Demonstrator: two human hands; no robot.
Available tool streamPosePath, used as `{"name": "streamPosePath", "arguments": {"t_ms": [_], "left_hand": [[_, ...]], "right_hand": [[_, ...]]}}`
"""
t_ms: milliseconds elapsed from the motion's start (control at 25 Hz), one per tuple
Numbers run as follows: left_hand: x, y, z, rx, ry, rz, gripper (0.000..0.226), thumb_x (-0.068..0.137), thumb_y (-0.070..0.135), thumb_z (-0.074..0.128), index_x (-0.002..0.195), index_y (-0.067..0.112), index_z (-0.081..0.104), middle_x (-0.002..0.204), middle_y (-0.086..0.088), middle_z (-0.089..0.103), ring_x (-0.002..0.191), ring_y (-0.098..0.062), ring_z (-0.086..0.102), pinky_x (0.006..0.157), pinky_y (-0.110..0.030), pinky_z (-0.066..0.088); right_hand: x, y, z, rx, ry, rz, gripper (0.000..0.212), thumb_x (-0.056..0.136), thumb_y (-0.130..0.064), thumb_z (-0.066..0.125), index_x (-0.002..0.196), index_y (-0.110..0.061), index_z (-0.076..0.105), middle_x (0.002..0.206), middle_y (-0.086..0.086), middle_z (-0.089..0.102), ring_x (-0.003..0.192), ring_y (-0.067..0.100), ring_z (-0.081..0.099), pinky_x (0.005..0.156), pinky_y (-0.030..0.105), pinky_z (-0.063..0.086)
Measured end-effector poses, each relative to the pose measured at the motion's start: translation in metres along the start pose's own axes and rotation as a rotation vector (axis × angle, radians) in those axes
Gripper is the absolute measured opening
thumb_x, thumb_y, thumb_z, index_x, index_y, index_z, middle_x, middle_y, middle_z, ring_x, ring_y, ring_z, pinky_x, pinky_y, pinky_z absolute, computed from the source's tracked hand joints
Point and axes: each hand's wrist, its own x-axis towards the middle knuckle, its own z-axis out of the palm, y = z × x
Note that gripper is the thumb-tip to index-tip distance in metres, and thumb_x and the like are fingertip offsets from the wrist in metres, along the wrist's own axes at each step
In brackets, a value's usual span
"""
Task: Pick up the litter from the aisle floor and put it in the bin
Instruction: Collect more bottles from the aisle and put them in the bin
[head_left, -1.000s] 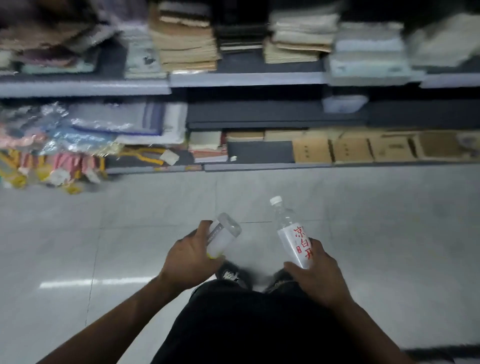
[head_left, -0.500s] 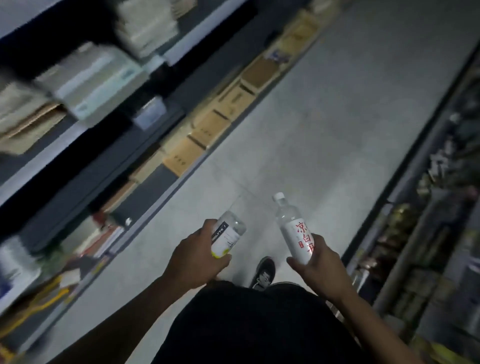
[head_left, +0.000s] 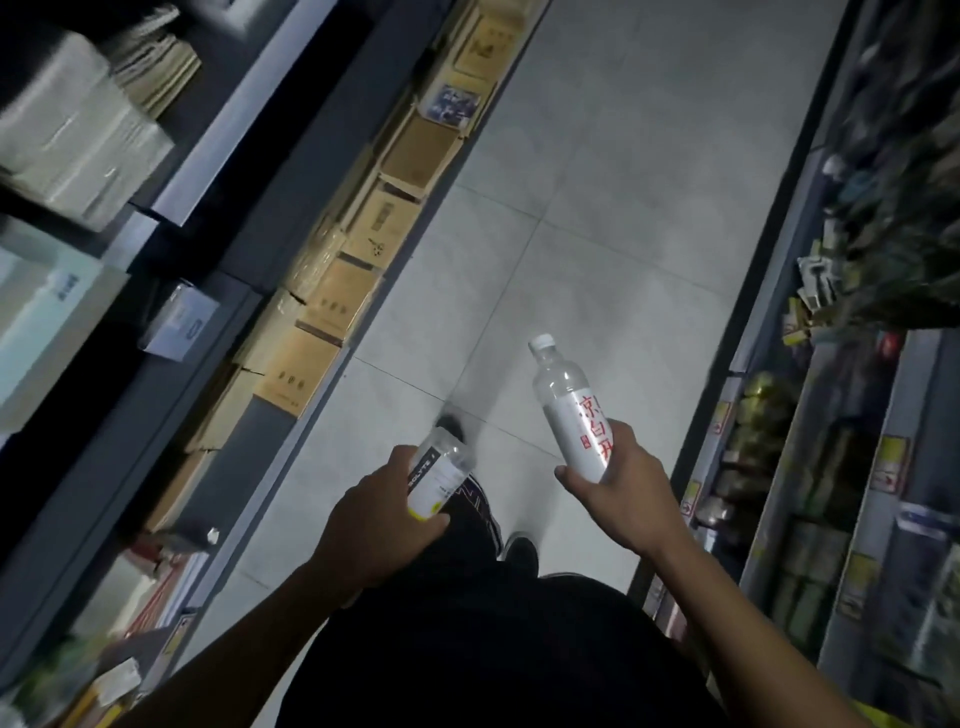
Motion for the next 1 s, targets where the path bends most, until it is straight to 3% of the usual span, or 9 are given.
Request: {"name": "streamPosePath", "arguments": {"t_ms": [200,360,560,800,1000], "left_hand": [[0.104,0.002,-0.063,0.009,0.010,0.026,0.063,0.070,0.058,0.072,0.121,0.042,0.039,0.098,0.018,0.065,0.085,-0.011,0.066,0.072,-0.036,0.056],[0.195,0.027,-0.118,0.061,-0.028,0.141,0.064,0.072,0.055,0.072,0.125,0.040,0.039,0.103,0.016,0.064,0.087,-0.014,0.066,0.072,-0.038,0.057],[0.293,0.095,-0.171,0.145,-0.045,0.297,0.064,0.074,0.049,0.077,0.126,0.037,0.041,0.098,0.016,0.061,0.081,-0.014,0.063,0.066,-0.034,0.054],[0.409,0.204,-0.186,0.231,-0.087,0.450,0.062,0.075,0.047,0.075,0.124,0.038,0.039,0.095,0.018,0.057,0.080,-0.015,0.060,0.064,-0.032,0.049],[0.479,0.282,-0.187,0.292,-0.130,0.443,0.064,0.075,0.053,0.073,0.126,0.043,0.037,0.093,0.021,0.055,0.080,-0.012,0.057,0.060,-0.030,0.041]], "right_hand": [[0.097,-0.082,-0.020,-0.014,0.016,-0.008,0.072,0.074,-0.064,0.071,0.131,-0.034,0.039,0.098,-0.014,0.060,0.079,0.012,0.064,0.067,0.041,0.059],[0.136,-0.112,-0.042,-0.045,0.040,0.053,0.073,0.076,-0.062,0.072,0.134,-0.034,0.038,0.101,-0.013,0.060,0.082,0.012,0.062,0.067,0.035,0.054],[0.152,-0.108,-0.075,0.018,0.125,0.176,0.077,0.076,-0.066,0.071,0.136,-0.035,0.036,0.104,-0.011,0.060,0.081,0.008,0.061,0.061,0.025,0.049],[0.211,-0.085,-0.127,0.171,0.240,0.318,0.073,0.073,-0.065,0.074,0.131,-0.041,0.037,0.101,-0.016,0.059,0.082,0.003,0.061,0.067,0.029,0.055],[0.301,-0.069,-0.199,0.249,0.287,0.322,0.070,0.073,-0.062,0.075,0.129,-0.036,0.042,0.098,-0.015,0.061,0.082,0.007,0.062,0.069,0.035,0.056]]}}
